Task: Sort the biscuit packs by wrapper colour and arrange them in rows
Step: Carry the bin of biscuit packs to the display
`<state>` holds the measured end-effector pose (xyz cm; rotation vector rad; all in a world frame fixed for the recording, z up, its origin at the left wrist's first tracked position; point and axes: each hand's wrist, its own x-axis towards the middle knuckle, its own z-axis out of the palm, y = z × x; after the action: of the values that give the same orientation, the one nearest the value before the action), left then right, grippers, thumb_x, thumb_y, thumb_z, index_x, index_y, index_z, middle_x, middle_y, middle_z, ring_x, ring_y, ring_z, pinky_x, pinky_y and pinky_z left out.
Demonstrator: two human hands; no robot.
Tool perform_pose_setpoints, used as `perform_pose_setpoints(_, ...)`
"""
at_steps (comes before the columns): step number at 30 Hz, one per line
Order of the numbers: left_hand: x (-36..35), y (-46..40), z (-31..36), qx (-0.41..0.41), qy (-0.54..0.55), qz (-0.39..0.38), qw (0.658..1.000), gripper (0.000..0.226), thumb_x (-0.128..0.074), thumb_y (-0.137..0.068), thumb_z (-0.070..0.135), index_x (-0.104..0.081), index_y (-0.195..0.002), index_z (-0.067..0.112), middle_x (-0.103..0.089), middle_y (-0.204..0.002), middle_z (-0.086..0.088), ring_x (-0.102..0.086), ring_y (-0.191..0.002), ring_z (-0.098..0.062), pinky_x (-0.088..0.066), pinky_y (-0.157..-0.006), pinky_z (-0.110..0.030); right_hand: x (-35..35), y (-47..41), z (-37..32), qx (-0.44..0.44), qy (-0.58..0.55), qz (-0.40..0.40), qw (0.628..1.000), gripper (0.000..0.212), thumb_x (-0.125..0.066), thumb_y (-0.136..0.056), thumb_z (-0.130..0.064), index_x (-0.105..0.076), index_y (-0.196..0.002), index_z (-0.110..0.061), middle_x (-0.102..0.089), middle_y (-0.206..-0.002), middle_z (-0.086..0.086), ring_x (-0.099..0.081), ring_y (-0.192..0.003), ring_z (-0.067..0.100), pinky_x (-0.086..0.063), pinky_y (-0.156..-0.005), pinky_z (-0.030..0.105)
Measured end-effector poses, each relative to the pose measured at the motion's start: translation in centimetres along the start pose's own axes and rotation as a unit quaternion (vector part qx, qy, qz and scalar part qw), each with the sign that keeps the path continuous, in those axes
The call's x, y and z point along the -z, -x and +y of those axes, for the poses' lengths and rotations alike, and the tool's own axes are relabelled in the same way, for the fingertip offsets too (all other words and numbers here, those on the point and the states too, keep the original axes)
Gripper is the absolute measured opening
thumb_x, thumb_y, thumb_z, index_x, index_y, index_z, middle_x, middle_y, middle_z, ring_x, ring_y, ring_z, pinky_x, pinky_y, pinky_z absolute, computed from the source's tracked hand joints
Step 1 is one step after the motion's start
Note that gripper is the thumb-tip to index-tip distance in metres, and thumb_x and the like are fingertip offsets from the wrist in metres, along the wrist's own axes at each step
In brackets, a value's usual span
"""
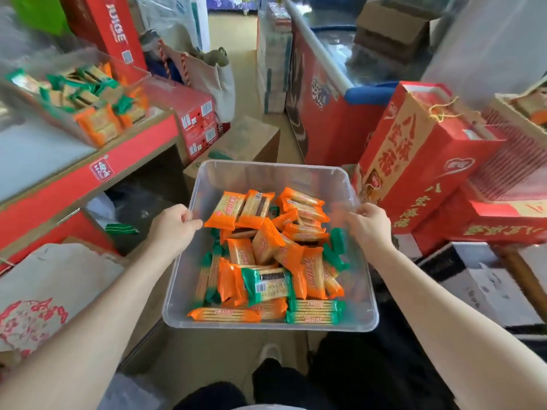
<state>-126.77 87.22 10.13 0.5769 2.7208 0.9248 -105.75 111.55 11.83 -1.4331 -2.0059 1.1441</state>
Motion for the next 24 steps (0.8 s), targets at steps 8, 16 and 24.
perform_pose_setpoints(8, 0.9, -14.0, 1.5, 0.052, 0.058, 0.052, 0.996, 0.041, -0.063, -0.084, 0.018, -0.031, -0.058, 0.012, -0.036, -0.057, -0.003, -0.038, -0.059, -0.023, -0.027, -0.055, -0.032, -7.2, -15.3, -9.8, 0.068, 0.045, -0.042, 0.996, 0.023, -0.060, -0.082, -0.022, -0.061, -0.083, 0.000, -0.055, -0.074, 0.006, -0.043, -0.058, 0.013, -0.035, -0.051, 0.026)
perform_pose_setpoints(16, 5.7, -27.4, 0.3, 0.079, 0.108, 0.098, 0.986, 0.039, -0.065, -0.081, 0.016, -0.031, -0.061, 0.013, -0.030, -0.057, -0.004, -0.033, -0.057, -0.024, -0.025, -0.058, -0.034, -17.9, -26.9, -19.9, 0.103, 0.034, -0.092, 0.990, 0.024, -0.066, -0.074, -0.022, -0.063, -0.083, 0.000, -0.061, -0.078, 0.010, -0.055, -0.071, 0.024, -0.051, -0.067, 0.041)
perform_pose_setpoints(24, 12.2, -37.0, 0.3, 0.092, 0.173, 0.187, 0.963, 0.035, -0.064, -0.080, 0.017, -0.035, -0.060, 0.015, -0.036, -0.058, -0.005, -0.037, -0.057, -0.022, -0.030, -0.059, -0.036, -26.7, -34.8, -31.5, 0.170, -0.035, -0.152, 0.973, 0.019, -0.068, -0.075, -0.020, -0.052, -0.068, -0.012, -0.051, -0.068, 0.001, -0.046, -0.063, 0.016, -0.041, -0.060, 0.031)
